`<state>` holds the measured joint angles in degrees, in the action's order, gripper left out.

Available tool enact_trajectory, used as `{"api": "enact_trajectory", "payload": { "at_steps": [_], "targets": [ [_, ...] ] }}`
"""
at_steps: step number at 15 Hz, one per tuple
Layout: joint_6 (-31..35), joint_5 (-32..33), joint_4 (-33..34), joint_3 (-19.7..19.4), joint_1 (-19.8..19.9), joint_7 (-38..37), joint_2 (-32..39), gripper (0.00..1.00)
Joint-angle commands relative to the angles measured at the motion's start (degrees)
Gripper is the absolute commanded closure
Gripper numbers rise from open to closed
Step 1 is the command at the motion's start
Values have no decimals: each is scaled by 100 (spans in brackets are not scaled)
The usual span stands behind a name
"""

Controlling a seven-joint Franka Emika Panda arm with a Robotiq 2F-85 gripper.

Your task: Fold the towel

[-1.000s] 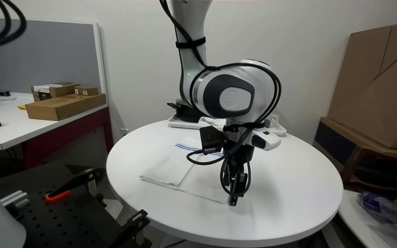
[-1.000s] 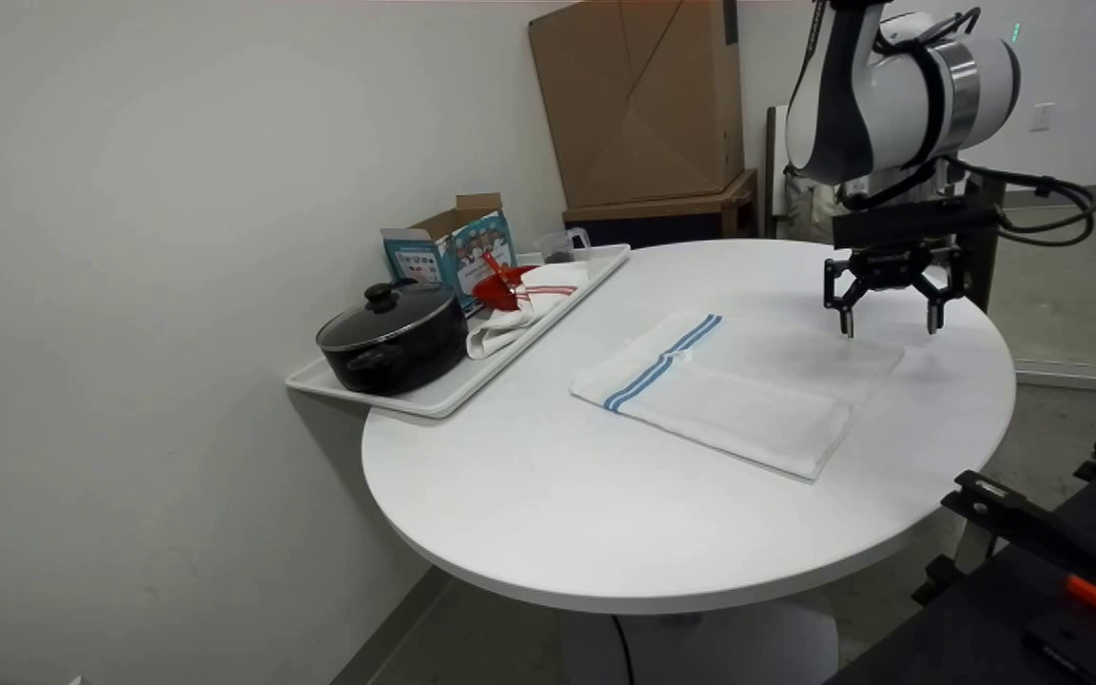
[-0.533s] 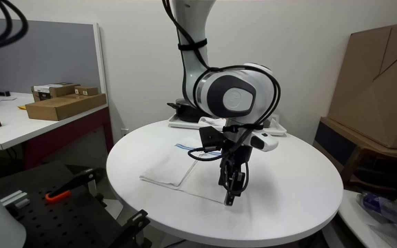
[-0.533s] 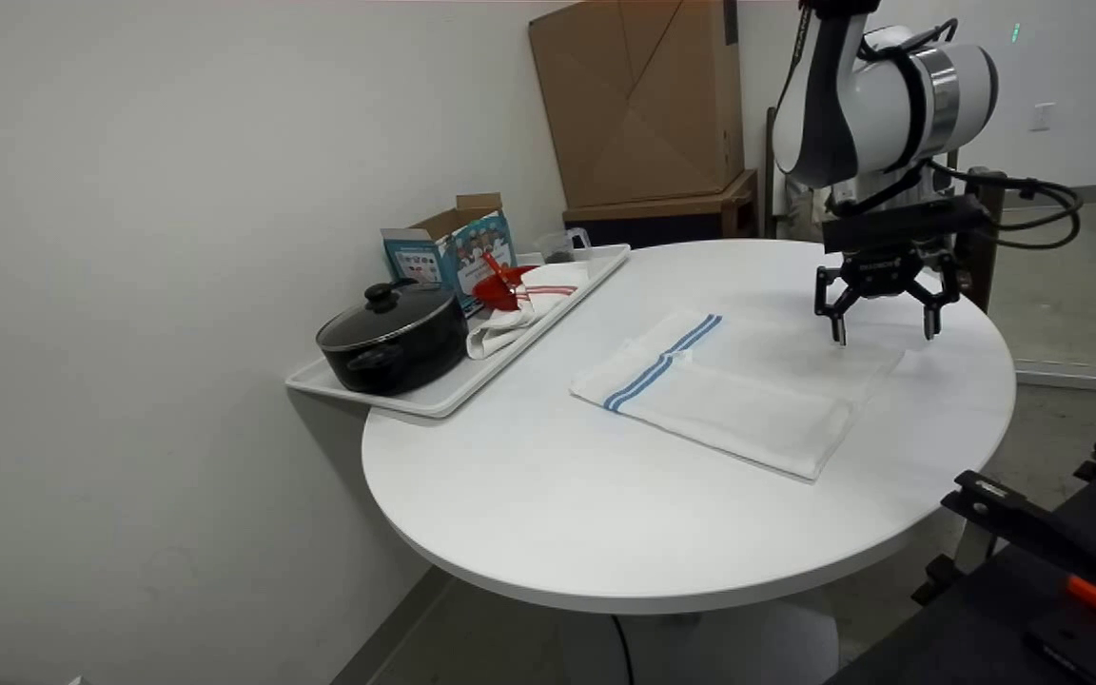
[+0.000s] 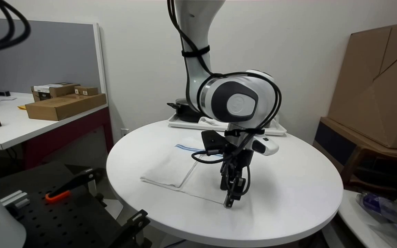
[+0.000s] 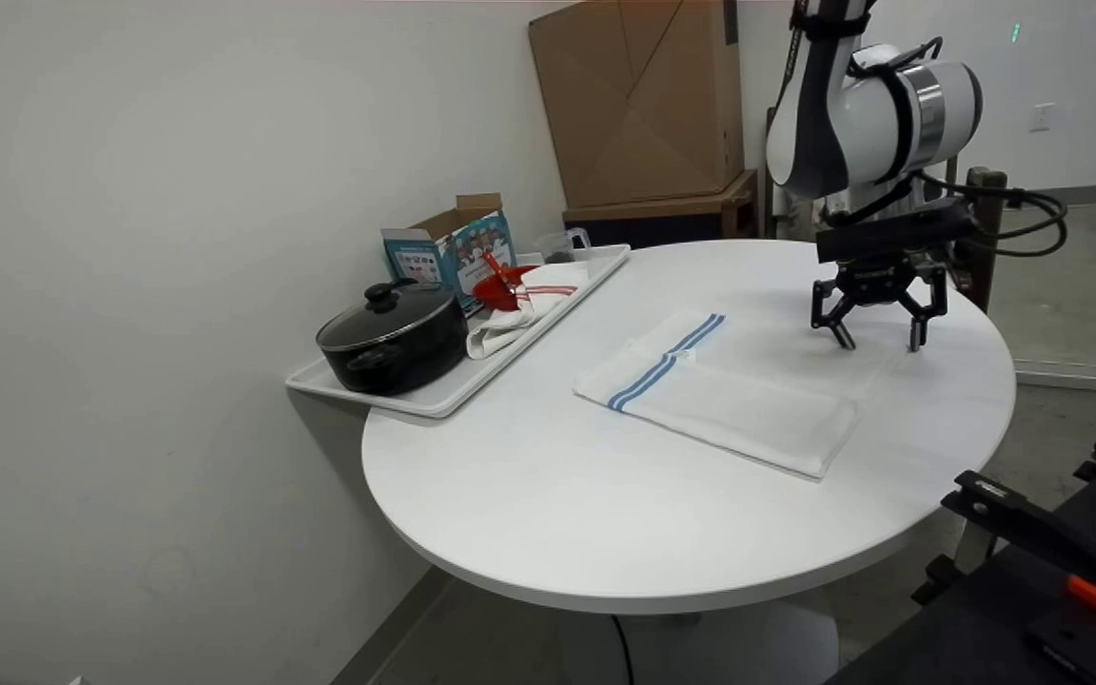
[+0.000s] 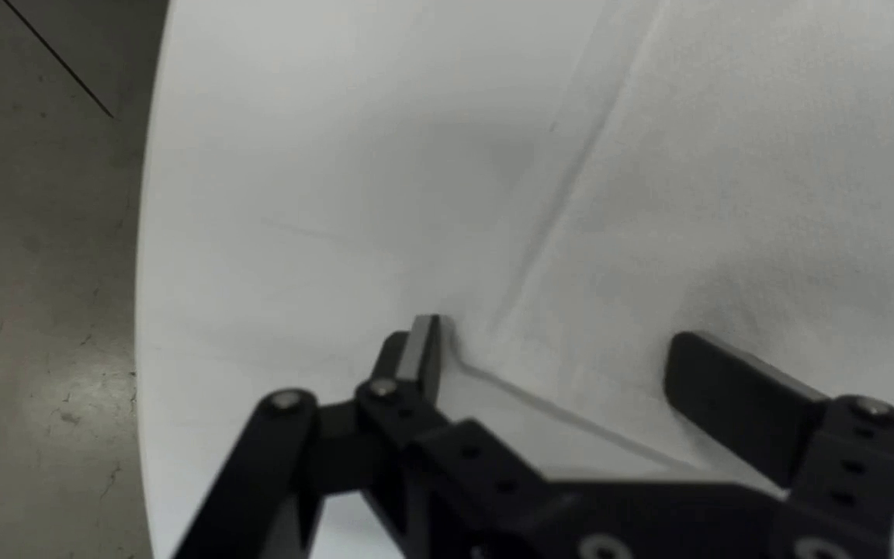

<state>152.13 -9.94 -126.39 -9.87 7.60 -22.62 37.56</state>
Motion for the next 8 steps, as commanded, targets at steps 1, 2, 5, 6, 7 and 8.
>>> {"api": "enact_trajectory", "payload": {
  "at_steps": [1, 2, 5, 6, 7, 8],
  "targets": [
    [-66, -46, 145, -129, -185, -103, 113, 56],
    [-71, -48, 149, -137, -205, -110, 103, 62],
    [-109, -69, 153, -126, -236, -124, 73, 84],
    [-148, -121, 157, -93, -220, -144, 53, 83],
    [-213, -274, 180, -14, -154, -221, 24, 85],
    [-290, -424, 198, 80, -67, -240, -14, 91]
  ]
}}
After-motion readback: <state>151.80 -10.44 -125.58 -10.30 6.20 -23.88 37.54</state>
